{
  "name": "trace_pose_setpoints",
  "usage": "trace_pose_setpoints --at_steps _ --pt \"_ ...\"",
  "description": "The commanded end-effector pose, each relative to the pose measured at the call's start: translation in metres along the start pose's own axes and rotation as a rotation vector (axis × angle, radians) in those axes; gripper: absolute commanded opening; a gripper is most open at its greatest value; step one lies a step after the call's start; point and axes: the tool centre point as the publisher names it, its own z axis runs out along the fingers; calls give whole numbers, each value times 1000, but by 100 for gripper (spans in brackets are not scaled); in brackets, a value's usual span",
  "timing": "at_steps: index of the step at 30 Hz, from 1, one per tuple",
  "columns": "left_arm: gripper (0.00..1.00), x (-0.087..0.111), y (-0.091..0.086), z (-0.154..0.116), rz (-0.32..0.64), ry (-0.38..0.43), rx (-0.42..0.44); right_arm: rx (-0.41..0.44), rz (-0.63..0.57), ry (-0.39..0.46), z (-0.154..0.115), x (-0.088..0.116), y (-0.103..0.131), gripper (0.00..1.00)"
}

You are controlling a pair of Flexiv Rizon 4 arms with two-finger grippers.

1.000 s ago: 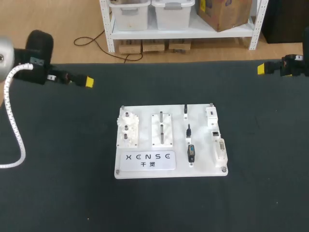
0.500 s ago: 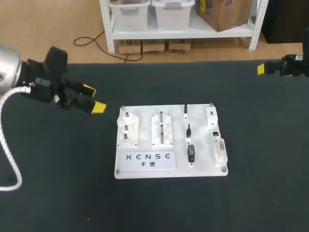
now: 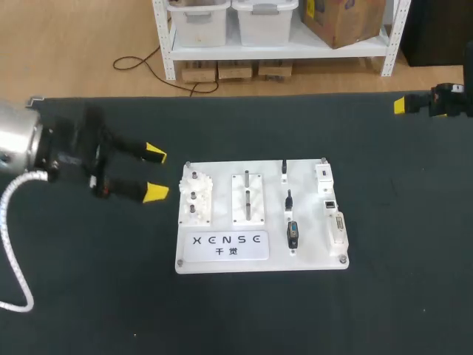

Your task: Insert the Ethernet cable into its matching sockets.

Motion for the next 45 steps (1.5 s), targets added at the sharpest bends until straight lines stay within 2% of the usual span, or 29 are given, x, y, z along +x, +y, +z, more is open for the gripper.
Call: trace_pose_setpoints --at_steps 1,12,21,44,45 --pt "100 7 -6 21 9 -101 -27 1 0 0 -1 0 0 100" --pt "100 9 -11 60 83 -65 40 1 0 0 -1 0 0 100" --pt "100 4 -8 78 101 -40 67 1 0 0 -1 0 0 100" --pt "100 6 -7 79 85 -49 85 1 0 0 -1 0 0 100" --pt "100 6 -7 79 85 -49 85 9 5 8 5 1 8 100"
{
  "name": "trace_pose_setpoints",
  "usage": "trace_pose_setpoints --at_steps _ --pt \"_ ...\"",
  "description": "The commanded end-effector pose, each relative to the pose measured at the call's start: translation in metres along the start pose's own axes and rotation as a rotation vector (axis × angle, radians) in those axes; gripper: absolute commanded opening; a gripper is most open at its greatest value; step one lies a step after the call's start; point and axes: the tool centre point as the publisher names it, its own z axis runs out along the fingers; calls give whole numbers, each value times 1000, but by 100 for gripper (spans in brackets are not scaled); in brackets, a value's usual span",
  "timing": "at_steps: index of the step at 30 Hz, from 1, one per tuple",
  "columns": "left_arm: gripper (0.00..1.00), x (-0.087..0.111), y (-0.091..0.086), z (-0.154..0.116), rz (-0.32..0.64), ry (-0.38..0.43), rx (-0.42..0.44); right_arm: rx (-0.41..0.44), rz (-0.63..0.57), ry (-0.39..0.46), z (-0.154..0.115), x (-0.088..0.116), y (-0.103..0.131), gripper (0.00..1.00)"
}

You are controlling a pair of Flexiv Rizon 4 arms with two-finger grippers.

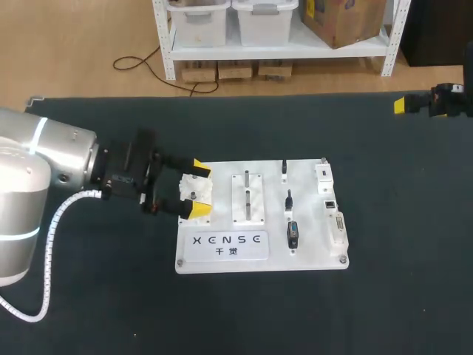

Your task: Insert the Ethernet cable into its matching sockets.

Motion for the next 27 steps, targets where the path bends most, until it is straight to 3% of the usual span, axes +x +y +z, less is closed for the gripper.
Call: trace_pose_setpoints --at_steps 1,7,10,15,27 --pt "100 1 1 1 2 -4 -1 24 -3 10 11 2 16 100" --pt "100 1 1 1 2 -4 -1 56 15 52 36 7 64 100" --pt "100 1 1 1 2 -4 -1 108 17 134 50 15 82 100" --pt "100 1 1 1 2 -4 -1 179 30 261 68 31 106 100" --pt "100 1 1 1 2 -4 -1 369 31 436 101 68 158 100"
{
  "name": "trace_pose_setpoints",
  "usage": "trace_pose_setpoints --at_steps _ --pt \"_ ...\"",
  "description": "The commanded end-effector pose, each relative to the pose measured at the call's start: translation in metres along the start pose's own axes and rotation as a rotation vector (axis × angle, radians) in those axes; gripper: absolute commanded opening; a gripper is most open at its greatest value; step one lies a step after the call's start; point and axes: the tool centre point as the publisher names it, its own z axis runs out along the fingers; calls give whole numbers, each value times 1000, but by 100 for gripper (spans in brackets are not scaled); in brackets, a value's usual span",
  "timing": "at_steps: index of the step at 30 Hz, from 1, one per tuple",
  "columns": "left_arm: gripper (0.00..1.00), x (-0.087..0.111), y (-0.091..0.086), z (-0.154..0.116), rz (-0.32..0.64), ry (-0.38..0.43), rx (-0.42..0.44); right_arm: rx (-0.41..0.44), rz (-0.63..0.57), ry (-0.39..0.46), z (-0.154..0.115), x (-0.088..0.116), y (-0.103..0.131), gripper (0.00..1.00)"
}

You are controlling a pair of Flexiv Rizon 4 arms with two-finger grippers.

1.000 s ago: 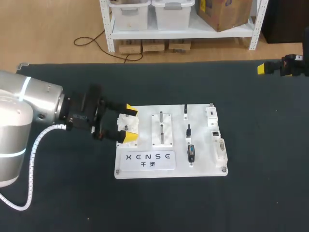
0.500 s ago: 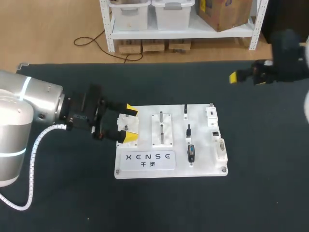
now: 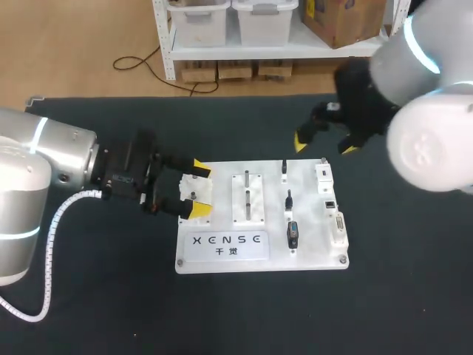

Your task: Insert the Ethernet cable into its matching sockets.

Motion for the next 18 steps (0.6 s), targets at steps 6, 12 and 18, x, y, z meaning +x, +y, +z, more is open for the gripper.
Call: trace_pose_setpoints --at_steps 6,12,18 --pt "100 2 0 0 2 -5 -1 346 69 91 37 27 30 100" --pt "100 2 0 0 2 -5 -1 403 91 109 53 44 35 100" --pt "100 2 0 0 2 -5 -1 436 117 151 67 56 31 100"
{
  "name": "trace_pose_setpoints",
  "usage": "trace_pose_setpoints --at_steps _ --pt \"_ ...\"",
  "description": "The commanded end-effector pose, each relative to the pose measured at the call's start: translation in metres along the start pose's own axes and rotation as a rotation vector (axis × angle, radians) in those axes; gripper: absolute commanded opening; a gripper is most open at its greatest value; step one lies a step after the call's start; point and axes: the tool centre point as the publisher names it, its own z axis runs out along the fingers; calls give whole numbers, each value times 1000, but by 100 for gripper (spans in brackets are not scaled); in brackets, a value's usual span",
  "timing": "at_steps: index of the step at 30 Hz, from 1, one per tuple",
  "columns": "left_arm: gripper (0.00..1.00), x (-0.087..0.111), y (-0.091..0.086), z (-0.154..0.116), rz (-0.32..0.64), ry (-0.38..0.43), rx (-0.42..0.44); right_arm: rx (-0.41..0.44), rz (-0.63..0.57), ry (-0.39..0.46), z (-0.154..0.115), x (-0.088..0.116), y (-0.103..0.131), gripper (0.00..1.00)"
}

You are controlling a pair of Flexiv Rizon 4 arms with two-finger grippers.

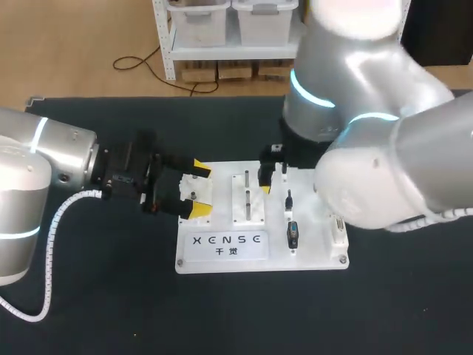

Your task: Insert the Ethernet cable into its matching sockets.

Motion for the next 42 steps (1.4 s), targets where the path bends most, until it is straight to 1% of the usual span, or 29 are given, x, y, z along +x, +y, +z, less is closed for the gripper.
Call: trace_pose_setpoints --at_steps 1,8,15,16,17,18,19,26,27,28,31,34,36,37,40,41,42 --pt "100 1 0 0 3 -5 -1 133 13 7 11 4 2 100" --pt "100 1 0 0 3 -5 -1 140 8 11 18 5 2 100" --pt "100 1 0 0 3 -5 -1 119 -9 17 24 6 -1 100" --pt "100 1 0 0 3 -5 -1 117 -10 18 25 6 -2 84" --pt "100 1 0 0 3 -5 -1 115 -11 21 25 6 -2 64" --pt "100 1 0 0 3 -5 -1 115 -14 22 25 7 -2 56" --pt "100 1 0 0 3 -5 -1 116 -16 24 25 7 -2 52" --pt "100 1 0 0 3 -5 -1 116 -31 32 27 9 -1 45" --pt "100 1 0 0 3 -5 -1 115 -33 32 27 9 0 44" --pt "100 1 0 0 3 -5 -1 113 -35 33 27 9 0 38" --pt "100 1 0 0 3 -5 -1 110 -42 34 28 9 1 36" --pt "100 1 0 0 3 -5 -1 109 -47 32 29 9 1 21" --pt "100 1 0 0 3 -5 -1 109 -48 31 29 9 1 19" --pt "100 1 0 0 3 -5 -1 110 -49 31 29 9 0 16" --pt "100 1 0 0 3 -5 -1 110 -50 31 28 9 0 15" --pt "100 1 0 0 3 -5 -1 110 -50 32 29 10 0 13" --pt "100 1 0 0 3 -5 -1 110 -50 32 29 10 -1 4"
